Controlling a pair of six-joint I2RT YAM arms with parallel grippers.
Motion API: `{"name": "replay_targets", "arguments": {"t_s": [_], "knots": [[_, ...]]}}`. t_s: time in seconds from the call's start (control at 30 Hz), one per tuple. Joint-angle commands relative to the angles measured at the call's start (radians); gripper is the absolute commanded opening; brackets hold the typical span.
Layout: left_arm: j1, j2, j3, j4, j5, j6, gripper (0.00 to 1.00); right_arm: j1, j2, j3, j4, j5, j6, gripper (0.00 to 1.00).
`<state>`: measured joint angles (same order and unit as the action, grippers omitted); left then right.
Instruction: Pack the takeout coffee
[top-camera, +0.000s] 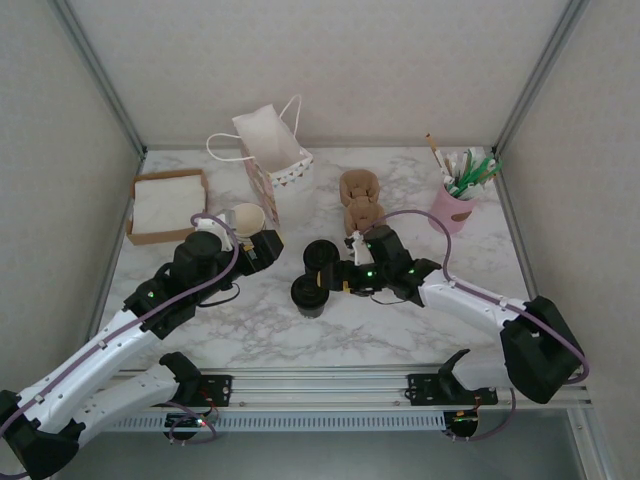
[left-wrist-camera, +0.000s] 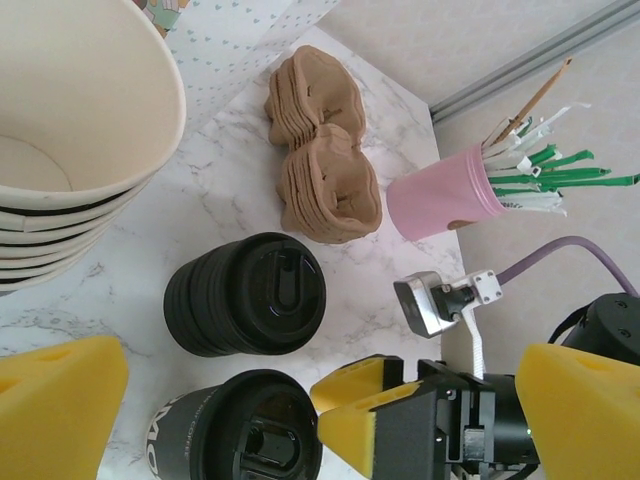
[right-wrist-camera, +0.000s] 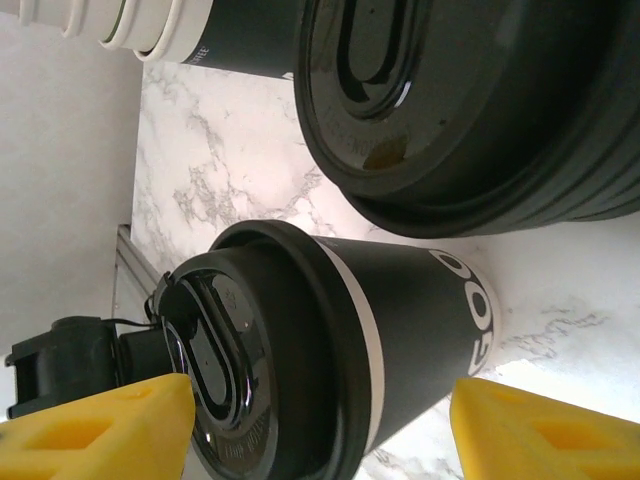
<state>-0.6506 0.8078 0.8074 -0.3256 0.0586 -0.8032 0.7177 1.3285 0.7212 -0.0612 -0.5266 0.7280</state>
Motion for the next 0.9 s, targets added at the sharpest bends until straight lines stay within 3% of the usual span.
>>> {"name": "replay_targets", "arguments": {"t_s": [0.0, 0.33, 0.87], "knots": [[0.009, -0.009, -0.017, 0.027, -0.013, 0.016, 1.00, 0.024, 0.028, 0.018, 0.054, 0.004, 0.027, 0.69], [0.009, -0.030, -0.045, 0.033, -0.015, 0.007, 1.00, 0.140, 0.115, 0.070, 0.110, 0.043, 0.079, 0.69], [0.012, -0.055, -0.048, 0.018, -0.051, -0.002, 1.00, 0.235, 0.334, 0.237, 0.210, 0.052, 0.119, 0.69]]}}
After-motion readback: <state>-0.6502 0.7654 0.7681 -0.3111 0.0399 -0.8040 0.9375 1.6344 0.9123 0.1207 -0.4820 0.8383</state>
